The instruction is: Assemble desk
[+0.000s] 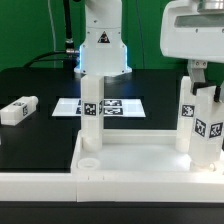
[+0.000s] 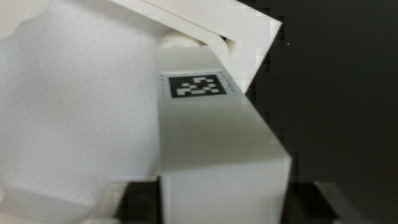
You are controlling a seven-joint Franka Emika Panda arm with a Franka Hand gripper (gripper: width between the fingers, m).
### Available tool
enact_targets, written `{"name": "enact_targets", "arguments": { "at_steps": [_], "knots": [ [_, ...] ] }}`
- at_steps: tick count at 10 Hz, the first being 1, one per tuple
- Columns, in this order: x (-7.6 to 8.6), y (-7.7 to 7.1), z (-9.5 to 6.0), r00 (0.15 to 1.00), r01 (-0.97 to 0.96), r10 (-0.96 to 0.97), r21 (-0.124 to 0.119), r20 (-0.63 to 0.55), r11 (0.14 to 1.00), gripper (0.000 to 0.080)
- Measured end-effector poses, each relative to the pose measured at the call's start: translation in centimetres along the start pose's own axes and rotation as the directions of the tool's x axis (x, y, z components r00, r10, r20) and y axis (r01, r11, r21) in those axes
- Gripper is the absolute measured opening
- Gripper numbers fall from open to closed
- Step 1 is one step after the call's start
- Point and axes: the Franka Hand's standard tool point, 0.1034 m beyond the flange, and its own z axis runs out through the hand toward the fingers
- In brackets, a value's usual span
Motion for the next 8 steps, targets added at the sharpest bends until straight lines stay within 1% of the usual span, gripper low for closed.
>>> {"name": "enact_targets", "arguments": {
  "at_steps": [1,2,3,4,5,6,7,8],
  "knots": [
    [0.0,0.0,0.0,1.000,0.000,0.000,0.000,0.000,1.000,0.0478],
    [0.0,0.0,0.0,1.000,0.000,0.000,0.000,0.000,1.000,0.0616],
    [0.0,0.0,0.0,0.999,-0.034,0.034,0.005,-0.001,0.999,0.0616],
    [-0.3,-0.4,0.2,0.998,-0.069,0.070,0.025,0.000,0.997,0.0639],
    [-0.5,-0.9,0.7,0.998,0.053,-0.050,0.098,-0.027,0.994,0.0648],
    [-0.6,-0.8,0.9,0.994,0.111,-0.108,0.108,-0.033,0.988,0.0648],
    [0.0,-1.2,0.7,0.978,0.206,-0.202,0.146,-0.045,0.967,0.0649],
    [0.6,-1.1,0.5,0.957,0.291,-0.287,0.160,-0.046,0.943,0.0649]
  ]
}}
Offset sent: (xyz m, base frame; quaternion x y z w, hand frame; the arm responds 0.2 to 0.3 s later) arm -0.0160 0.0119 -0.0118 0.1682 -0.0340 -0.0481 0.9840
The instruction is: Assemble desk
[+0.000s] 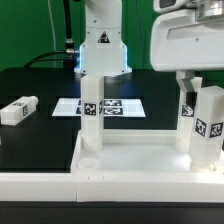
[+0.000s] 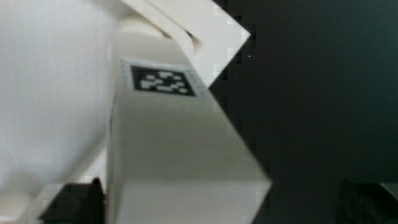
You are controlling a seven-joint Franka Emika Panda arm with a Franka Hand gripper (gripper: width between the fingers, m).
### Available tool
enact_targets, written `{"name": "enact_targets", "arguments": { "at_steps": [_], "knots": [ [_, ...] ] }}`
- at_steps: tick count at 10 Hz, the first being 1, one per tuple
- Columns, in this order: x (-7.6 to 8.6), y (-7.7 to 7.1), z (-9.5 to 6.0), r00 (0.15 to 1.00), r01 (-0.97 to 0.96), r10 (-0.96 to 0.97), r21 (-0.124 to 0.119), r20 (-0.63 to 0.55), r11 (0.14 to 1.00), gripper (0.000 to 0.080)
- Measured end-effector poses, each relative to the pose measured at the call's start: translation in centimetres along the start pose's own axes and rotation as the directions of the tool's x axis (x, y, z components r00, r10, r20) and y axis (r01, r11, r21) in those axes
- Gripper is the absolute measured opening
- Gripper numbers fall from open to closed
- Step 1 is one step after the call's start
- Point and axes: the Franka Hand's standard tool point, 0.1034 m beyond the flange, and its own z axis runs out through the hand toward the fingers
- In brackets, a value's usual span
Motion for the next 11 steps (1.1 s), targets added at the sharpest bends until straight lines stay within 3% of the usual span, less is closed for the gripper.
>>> {"name": "enact_targets", "arguments": {
  "at_steps": [2,5,6,7,9,10,11],
  "knots": [
    [1.0,0.4,-0.5,0.984,0.176,-0.176,0.001,0.001,0.984,0.0649],
    [-1.3,-0.8,-0.5,0.955,0.298,-0.298,-0.019,0.002,0.954,0.0649],
    [-2.6,-1.4,-0.6,0.931,0.365,-0.365,-0.039,0.009,0.930,0.0649],
    [-2.1,-1.2,-0.6,0.894,0.449,-0.449,-0.039,0.008,0.893,0.0649],
    [-1.9,-1.1,-0.5,0.897,0.442,-0.442,-0.040,0.008,0.896,0.0649],
    [-1.8,-0.9,-0.6,0.892,0.453,-0.453,-0.032,0.012,0.891,0.0649],
    [-1.2,-0.2,-1.0,0.892,0.449,-0.451,0.037,0.047,0.893,0.0649]
  ]
}}
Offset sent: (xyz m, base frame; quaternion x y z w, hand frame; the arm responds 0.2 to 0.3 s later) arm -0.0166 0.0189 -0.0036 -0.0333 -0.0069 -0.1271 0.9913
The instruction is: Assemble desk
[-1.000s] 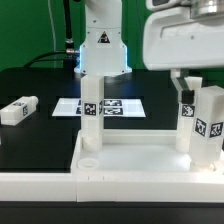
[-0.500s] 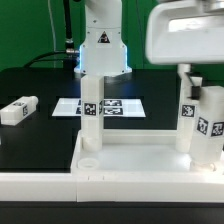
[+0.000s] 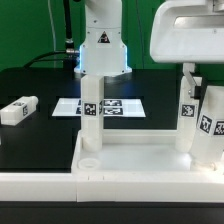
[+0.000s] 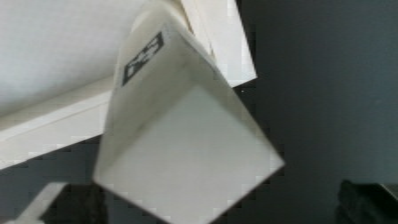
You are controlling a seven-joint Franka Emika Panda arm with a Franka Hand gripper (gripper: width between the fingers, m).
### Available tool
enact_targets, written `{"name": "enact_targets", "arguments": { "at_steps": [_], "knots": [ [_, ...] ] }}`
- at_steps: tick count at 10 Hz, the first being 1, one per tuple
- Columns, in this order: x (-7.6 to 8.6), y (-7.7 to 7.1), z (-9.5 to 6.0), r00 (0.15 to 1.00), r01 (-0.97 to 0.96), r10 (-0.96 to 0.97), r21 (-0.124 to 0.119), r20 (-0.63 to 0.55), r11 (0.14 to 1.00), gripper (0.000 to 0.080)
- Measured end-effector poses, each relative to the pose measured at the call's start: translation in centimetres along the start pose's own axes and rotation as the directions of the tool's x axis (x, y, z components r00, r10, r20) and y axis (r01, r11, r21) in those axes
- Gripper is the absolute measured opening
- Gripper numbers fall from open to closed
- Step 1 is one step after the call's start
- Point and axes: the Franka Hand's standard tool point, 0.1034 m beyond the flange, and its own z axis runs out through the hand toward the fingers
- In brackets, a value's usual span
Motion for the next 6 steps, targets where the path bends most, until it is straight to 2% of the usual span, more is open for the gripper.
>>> {"name": "enact_targets", "arguments": {
  "at_steps": [1,2,6],
  "knots": [
    [-0.16,0.19,-0.13,0.999,-0.021,0.020,0.020,0.044,1.000,0.0649],
    [-0.18,-0.33,-0.15,0.998,-0.020,0.019,0.028,0.057,0.999,0.0649],
    [0.21,0.16,-0.15,0.998,-0.029,0.028,0.026,0.052,0.999,0.0649]
  ]
}}
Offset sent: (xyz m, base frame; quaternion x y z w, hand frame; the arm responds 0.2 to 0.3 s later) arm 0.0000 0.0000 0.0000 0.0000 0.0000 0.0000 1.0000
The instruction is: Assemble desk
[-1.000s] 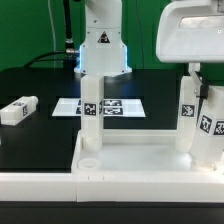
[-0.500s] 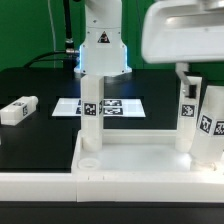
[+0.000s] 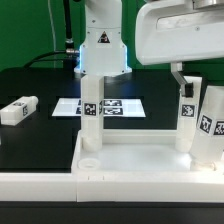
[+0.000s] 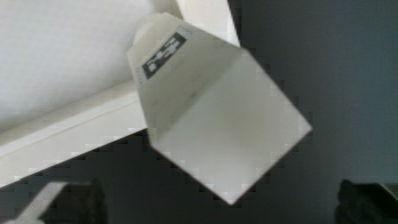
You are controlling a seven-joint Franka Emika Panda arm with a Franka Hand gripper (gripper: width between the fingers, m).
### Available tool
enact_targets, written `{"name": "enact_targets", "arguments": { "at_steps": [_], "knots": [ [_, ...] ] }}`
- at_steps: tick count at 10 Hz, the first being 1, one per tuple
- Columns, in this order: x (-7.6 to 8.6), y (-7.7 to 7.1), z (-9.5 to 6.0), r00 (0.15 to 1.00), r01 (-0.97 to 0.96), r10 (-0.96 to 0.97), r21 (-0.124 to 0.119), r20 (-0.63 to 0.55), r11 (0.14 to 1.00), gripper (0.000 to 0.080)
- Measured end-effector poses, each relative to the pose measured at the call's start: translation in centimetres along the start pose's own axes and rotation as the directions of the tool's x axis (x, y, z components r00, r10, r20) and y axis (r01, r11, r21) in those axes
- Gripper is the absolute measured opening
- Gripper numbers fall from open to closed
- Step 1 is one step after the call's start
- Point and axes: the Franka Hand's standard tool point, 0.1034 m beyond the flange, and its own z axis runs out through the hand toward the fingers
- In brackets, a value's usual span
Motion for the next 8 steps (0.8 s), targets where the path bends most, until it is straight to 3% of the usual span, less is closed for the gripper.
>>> {"name": "enact_targets", "arguments": {
  "at_steps": [1,2,3,5,8],
  "knots": [
    [-0.06,-0.01,0.04,1.000,0.003,-0.003,-0.002,0.003,1.000,0.0649],
    [-1.01,-0.18,0.28,0.994,0.078,-0.073,-0.052,0.080,0.996,0.0649],
    [-0.11,-0.51,0.11,0.986,0.148,-0.143,-0.056,0.088,0.987,0.0649],
    [-0.76,-0.57,0.98,0.969,0.219,-0.209,-0.067,0.130,0.973,0.0649],
    [-0.54,-0.35,0.92,0.971,0.214,-0.204,-0.068,0.126,0.975,0.0649]
  ]
}}
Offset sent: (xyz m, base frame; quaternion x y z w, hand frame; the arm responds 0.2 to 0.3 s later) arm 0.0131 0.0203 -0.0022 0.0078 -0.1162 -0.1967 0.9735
